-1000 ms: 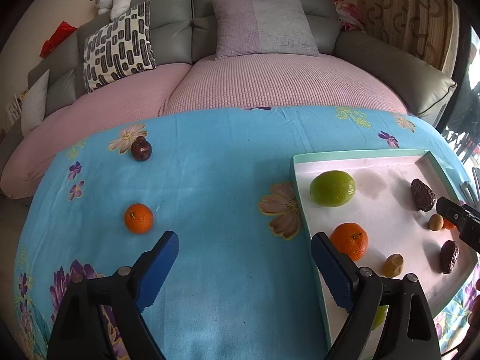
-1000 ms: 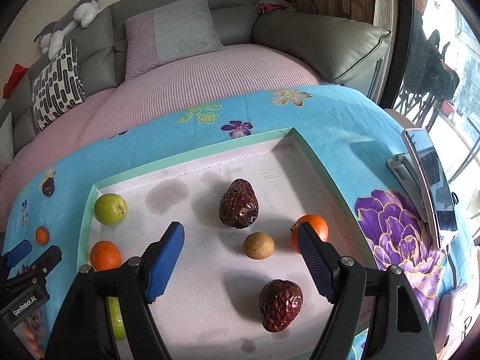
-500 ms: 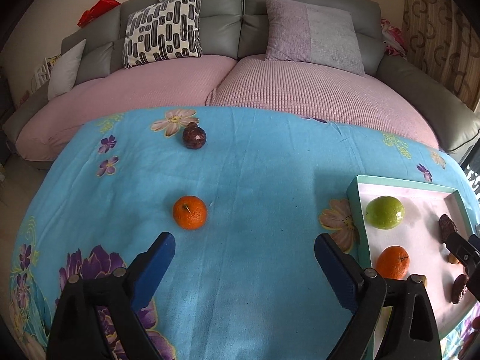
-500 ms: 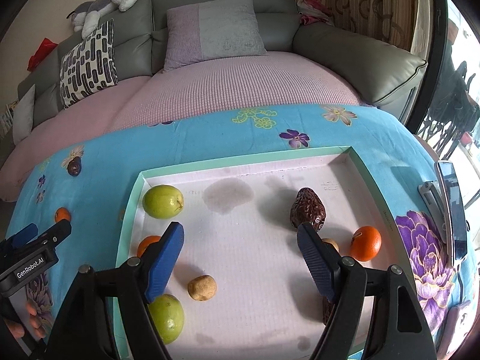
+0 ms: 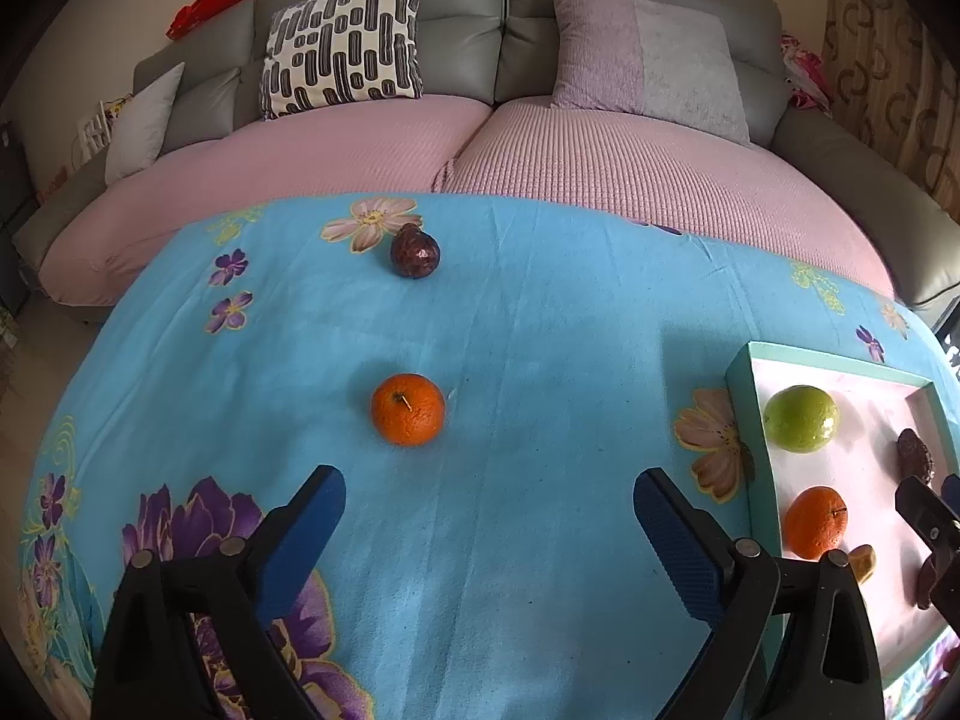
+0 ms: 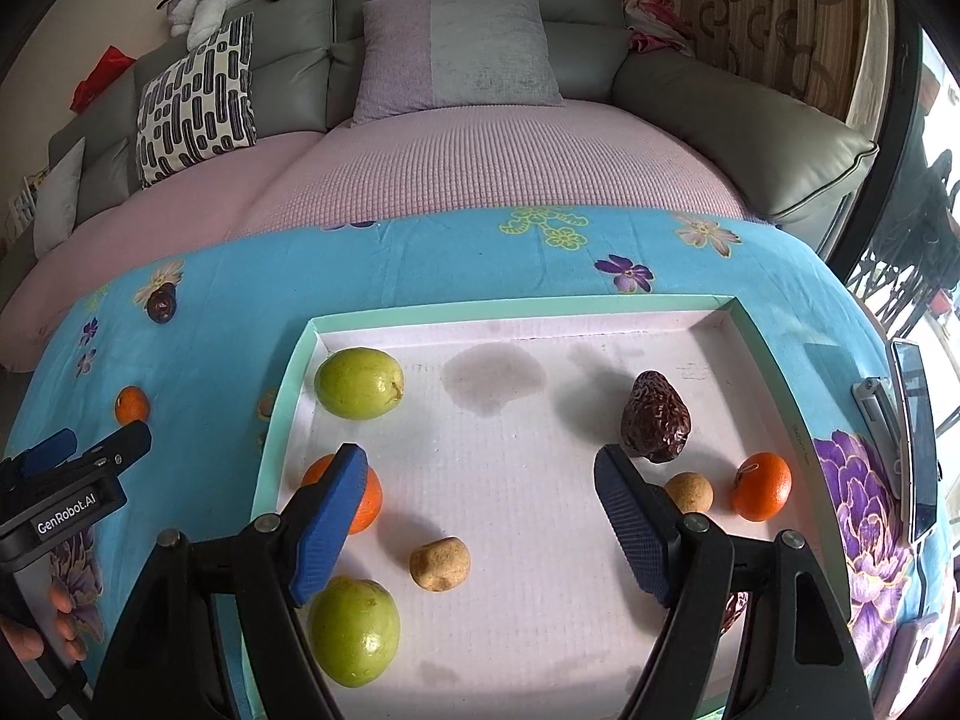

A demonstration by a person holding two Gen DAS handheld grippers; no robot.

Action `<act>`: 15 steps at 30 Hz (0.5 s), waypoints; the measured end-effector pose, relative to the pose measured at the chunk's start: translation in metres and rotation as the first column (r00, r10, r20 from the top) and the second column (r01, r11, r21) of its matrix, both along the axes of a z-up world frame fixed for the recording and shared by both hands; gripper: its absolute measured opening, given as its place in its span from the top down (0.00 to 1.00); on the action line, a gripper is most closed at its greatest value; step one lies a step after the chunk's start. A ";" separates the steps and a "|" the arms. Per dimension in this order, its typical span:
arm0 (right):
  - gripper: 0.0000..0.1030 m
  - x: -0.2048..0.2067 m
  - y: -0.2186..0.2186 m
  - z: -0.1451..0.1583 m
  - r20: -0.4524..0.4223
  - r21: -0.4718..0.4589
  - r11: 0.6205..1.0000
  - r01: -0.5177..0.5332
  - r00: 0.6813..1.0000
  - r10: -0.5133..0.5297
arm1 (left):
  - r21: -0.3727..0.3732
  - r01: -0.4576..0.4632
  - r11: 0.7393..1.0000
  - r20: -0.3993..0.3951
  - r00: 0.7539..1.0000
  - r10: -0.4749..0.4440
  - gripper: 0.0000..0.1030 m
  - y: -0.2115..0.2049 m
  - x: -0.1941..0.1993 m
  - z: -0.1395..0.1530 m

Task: Organize fruits
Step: 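Withdraw both open tools from the tray toward the mandarin and date on the bedspread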

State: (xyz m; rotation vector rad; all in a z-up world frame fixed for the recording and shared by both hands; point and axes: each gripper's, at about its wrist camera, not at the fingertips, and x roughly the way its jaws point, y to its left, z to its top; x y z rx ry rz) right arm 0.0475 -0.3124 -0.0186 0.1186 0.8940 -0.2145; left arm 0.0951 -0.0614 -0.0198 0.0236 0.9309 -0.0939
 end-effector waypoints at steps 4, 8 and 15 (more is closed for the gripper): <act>0.17 0.000 0.002 0.000 -0.003 -0.030 1.000 -0.004 1.000 0.004 | 0.007 0.006 1.000 0.003 1.000 -0.006 0.01 -0.002 -0.001 0.000; 0.17 -0.001 0.003 0.001 0.007 -0.040 0.999 -0.013 1.000 0.013 | 0.019 0.010 1.000 0.003 1.000 -0.010 0.00 -0.003 -0.001 -0.001; 0.05 0.000 0.008 0.002 0.022 -0.057 0.998 -0.034 0.999 0.036 | 0.056 0.014 0.998 0.007 1.000 -0.014 0.00 -0.005 -0.001 -0.002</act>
